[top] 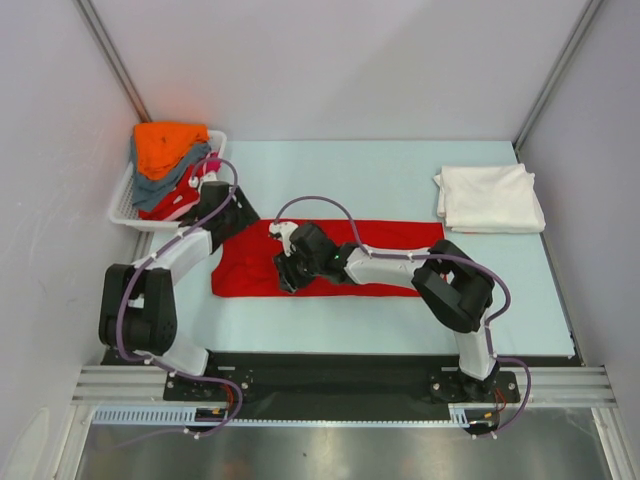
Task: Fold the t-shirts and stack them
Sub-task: Fold the tshirt
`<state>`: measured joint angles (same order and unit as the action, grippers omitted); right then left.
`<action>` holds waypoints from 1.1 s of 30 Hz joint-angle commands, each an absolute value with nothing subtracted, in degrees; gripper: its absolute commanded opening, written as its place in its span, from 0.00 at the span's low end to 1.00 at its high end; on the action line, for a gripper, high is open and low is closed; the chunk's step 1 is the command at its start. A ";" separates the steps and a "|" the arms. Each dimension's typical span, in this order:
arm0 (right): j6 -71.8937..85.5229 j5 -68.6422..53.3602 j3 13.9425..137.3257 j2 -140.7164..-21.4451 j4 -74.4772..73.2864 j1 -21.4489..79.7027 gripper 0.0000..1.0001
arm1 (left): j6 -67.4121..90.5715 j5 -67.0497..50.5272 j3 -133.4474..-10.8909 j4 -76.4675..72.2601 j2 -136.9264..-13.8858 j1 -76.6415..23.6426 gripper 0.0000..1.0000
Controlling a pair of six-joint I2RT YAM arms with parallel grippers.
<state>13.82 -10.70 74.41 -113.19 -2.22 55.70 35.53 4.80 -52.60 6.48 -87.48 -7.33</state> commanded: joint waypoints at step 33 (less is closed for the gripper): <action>10.54 -2.10 81.56 -118.04 -3.96 58.28 0.14 | 38.67 -0.44 -58.62 7.21 -100.28 -6.86 0.74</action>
<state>9.63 -1.58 80.01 -119.68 -4.10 58.78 38.13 -1.26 -56.73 7.03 -100.20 -7.20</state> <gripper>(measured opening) 0.164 0.742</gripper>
